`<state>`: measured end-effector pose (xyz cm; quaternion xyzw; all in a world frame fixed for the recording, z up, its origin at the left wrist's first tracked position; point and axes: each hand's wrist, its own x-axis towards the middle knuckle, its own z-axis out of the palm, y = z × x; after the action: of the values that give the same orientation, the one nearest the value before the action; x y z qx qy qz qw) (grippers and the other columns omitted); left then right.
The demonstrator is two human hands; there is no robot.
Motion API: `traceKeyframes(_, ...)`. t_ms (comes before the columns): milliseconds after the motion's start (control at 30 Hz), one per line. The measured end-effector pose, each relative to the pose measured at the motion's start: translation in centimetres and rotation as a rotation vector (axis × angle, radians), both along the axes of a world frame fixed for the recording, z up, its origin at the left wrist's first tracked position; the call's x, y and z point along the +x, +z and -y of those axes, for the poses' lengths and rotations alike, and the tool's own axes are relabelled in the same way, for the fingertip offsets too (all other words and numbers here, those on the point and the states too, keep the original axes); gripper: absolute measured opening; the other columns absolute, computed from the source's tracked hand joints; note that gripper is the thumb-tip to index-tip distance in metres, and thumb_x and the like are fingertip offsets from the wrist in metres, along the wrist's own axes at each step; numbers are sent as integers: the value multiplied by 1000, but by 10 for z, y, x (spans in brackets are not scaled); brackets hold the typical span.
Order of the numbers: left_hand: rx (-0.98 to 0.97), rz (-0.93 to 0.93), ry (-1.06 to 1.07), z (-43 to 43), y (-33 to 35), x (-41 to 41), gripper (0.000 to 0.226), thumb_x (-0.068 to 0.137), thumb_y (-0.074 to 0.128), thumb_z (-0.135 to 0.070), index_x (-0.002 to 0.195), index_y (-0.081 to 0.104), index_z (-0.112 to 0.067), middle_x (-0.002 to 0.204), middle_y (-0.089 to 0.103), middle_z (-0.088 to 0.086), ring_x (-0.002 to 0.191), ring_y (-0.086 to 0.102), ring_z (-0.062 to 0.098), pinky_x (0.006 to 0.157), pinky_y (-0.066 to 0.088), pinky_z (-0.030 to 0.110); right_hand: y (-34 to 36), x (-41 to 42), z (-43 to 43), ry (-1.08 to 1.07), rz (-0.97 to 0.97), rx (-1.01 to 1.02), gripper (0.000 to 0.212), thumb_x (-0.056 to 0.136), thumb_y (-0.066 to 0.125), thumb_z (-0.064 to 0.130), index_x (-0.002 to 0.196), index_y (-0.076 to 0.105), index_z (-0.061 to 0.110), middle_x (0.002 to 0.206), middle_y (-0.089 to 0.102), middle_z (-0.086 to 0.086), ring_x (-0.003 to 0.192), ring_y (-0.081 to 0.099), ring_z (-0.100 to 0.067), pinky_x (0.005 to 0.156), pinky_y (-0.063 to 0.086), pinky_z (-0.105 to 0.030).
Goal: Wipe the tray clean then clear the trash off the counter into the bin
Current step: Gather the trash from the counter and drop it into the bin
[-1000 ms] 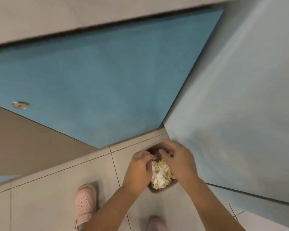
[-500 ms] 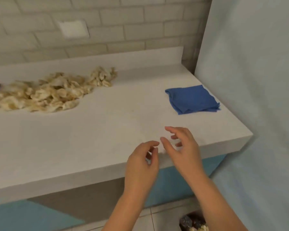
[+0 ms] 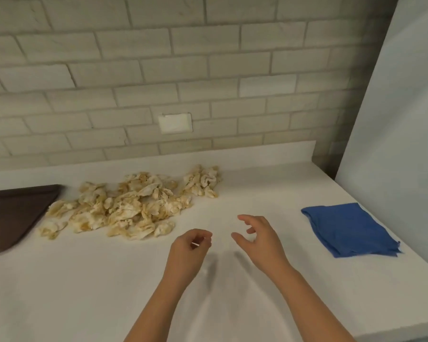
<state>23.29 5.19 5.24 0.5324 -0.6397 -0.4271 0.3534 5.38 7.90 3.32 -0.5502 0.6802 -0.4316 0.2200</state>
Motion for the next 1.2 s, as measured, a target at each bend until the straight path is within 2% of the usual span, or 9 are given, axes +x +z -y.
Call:
traceKeyframes(167,-18,106,42,81,0,-2,13,88,60,-18,90,65,-30,85,65,-1,77,64,22,58,44,19,-3,-15,70,70,-114,67,51,83,67,39,130,48,33,122,44,12,102,51,-6,82,41,-18)
traceKeyframes(300,-73,265,55,150,3,-8,23,87,62,-21,110,62,-23,84,60,-5,68,56,11,53,40,17,-8,-24,143,192,-314,71,55,85,64,38,136,44,31,129,42,8,113,48,-10,88,44,-23)
traceKeyframes(467,-111,605,-3,224,7,-22,60,84,66,-19,138,39,-20,128,48,8,94,59,20,73,47,23,-17,-23,231,310,-607,77,60,87,62,33,141,37,27,153,22,-1,136,27,-25,105,33,-33)
traceKeyframes(567,-153,790,-79,262,4,-32,73,80,70,-29,142,31,-23,133,39,8,112,52,23,86,43,26,-30,-24,273,410,-754,160,77,83,65,41,147,23,30,158,7,-2,144,11,-28,116,17,-39)
traceKeyframes(633,-143,877,-155,284,-3,-38,83,76,74,-36,144,26,-27,139,31,5,124,42,24,95,42,31,-40,-27,290,472,-797,232,79,80,65,47,146,24,33,156,16,-3,143,11,-28,116,15,-41)
traceKeyframes(833,-11,1024,-368,316,-36,-57,101,66,78,-45,148,19,-32,157,2,6,142,15,32,112,27,45,-65,-46,283,396,-659,-40,28,91,55,34,114,62,20,120,55,3,116,43,-19,90,37,-26)
traceKeyframes(967,-167,910,-220,319,-52,-55,38,85,60,-18,122,55,-21,142,33,3,116,49,24,91,46,32,-74,-56,263,346,-549,-170,14,86,64,26,99,68,21,103,61,7,99,53,-14,80,39,-16)
traceKeyframes(1067,-214,781,-136,318,-57,-47,29,86,49,-5,111,60,-15,127,44,3,95,59,23,78,52,34,-69,-63,253,215,-309,-219,14,76,74,22,87,68,27,90,62,14,84,54,0,73,36,-4)
traceKeyframes(1200,-241,579,8,319,-41,-42,29,85,49,-7,112,55,-17,105,50,0,81,54,17,61,45,28,-42,-70,254,73,20,-238,31,73,72,3,77,61,31,90,62,11,85,58,1,68,39,-3)
